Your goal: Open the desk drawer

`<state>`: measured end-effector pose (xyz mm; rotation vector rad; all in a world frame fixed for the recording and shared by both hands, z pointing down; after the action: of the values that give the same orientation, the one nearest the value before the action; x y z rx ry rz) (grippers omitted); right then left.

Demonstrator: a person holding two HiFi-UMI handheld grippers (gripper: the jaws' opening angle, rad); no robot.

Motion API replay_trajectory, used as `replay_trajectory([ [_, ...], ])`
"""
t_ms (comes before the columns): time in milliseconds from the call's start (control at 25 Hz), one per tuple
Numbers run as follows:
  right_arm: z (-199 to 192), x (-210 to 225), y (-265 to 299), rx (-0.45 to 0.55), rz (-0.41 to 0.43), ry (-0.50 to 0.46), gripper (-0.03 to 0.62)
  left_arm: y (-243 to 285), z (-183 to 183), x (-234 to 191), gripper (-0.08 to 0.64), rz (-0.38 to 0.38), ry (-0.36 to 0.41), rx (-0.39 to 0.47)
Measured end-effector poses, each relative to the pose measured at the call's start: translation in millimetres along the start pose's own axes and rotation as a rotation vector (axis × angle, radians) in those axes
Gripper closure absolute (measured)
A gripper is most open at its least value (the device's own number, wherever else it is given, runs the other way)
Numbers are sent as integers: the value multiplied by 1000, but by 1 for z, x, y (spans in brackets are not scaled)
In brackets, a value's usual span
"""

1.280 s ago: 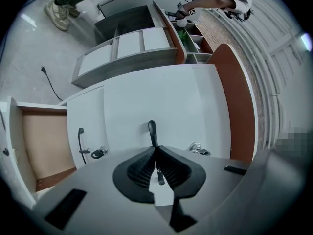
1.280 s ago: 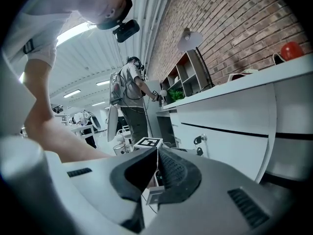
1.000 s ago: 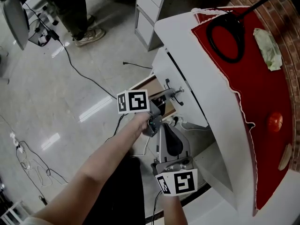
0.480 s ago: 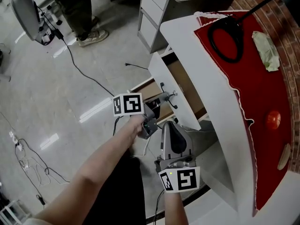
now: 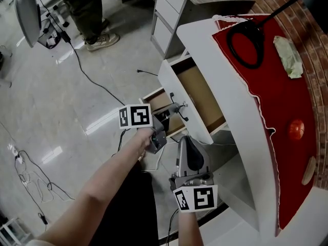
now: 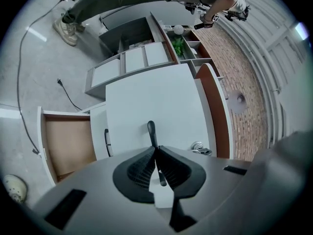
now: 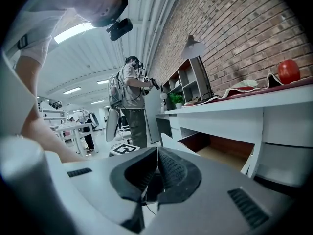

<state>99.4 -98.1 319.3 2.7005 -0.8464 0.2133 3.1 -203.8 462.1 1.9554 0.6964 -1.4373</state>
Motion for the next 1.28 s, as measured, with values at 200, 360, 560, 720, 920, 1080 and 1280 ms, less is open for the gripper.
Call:
replay_trajectory([
  [200,2,-3,-1,5,3,6,574,-9,-1,-1,529,12,4,-2],
  [360,0,-9,-2,-4,15,22,574,-21,-4,-3,529,21,-4,13],
  [560,-3,-14,-5,-8,20,14,574,-31,-5,-4,528,32,11,1],
  [720,-4,-17,-8,-10,27,11,574,-36,-6,-5,529,36,-4,9],
  [920,1,-21,-12,7,33,15,574,-44,-6,-4,528,42,6,-2],
  [1080,4,-23,-14,15,44,18,574,-51,-8,-6,528,47,0,-3],
  [1280,3,-21,-15,15,52,17,574,-57,-13,-19,528,87,2,-9],
])
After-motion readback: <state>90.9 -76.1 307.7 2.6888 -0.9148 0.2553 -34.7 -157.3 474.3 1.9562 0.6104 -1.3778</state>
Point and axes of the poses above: the fingertips, and each gripper's own axes: y forward along the fingers, x to its right, z out of its top, the point moved 5 cm from there along -y, backward along the fingers, and after that the axes turned 3 degrees about y, right-handed, at the moved point
